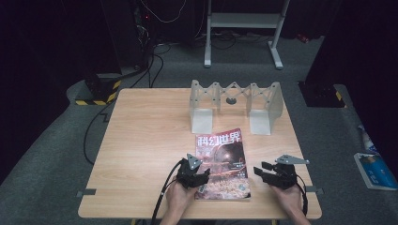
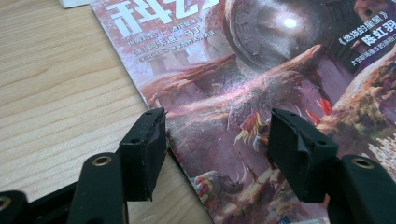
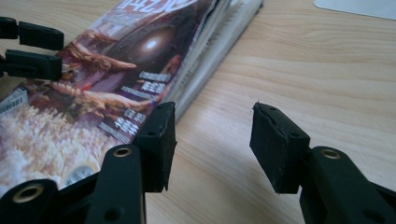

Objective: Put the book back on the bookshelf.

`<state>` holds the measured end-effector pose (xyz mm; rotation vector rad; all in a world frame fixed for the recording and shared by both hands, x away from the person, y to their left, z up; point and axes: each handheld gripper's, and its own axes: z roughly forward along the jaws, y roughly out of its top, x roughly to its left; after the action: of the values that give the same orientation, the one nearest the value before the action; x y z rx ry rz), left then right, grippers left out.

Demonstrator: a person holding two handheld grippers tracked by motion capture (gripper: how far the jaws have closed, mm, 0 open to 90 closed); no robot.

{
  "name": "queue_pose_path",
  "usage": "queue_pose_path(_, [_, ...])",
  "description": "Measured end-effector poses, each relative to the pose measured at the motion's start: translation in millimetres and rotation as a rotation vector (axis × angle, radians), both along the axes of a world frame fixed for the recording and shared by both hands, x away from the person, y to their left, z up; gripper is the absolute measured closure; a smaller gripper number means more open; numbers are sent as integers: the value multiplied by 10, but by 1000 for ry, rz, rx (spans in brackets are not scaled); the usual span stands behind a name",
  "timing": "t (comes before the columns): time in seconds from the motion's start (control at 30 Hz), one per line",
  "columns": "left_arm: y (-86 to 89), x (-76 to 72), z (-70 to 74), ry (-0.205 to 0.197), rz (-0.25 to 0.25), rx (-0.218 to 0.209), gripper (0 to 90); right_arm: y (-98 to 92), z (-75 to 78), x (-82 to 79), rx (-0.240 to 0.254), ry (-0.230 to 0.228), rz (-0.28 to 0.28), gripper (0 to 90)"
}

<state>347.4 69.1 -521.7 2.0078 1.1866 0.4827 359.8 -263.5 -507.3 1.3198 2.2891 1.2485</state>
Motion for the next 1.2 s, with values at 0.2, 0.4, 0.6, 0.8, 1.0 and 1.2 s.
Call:
queue_pose_path(0.2, [-2,20,-22,-13,-11,-18,369,150,79,93,-9,1,15,478])
queue_pose_path(0.4, [11,37,-40,-22,-25,-32,367,282,102,248,-18,29,8,429])
queue_pose_path(0.6, [64,41,-95,-42,-40,-76,349,442,85,400,-80,41,-1,413])
queue_pose_path(0.8, [77,39,-108,-54,-48,-80,347,539,70,583,-107,61,-18,401])
queue_pose_path(1.0, [83,39,-114,-59,-51,-82,345,603,80,789,-122,75,-34,380])
queue_pose_path(1.2, [84,33,-123,-61,-50,-92,345,657,51,981,-117,80,-50,344])
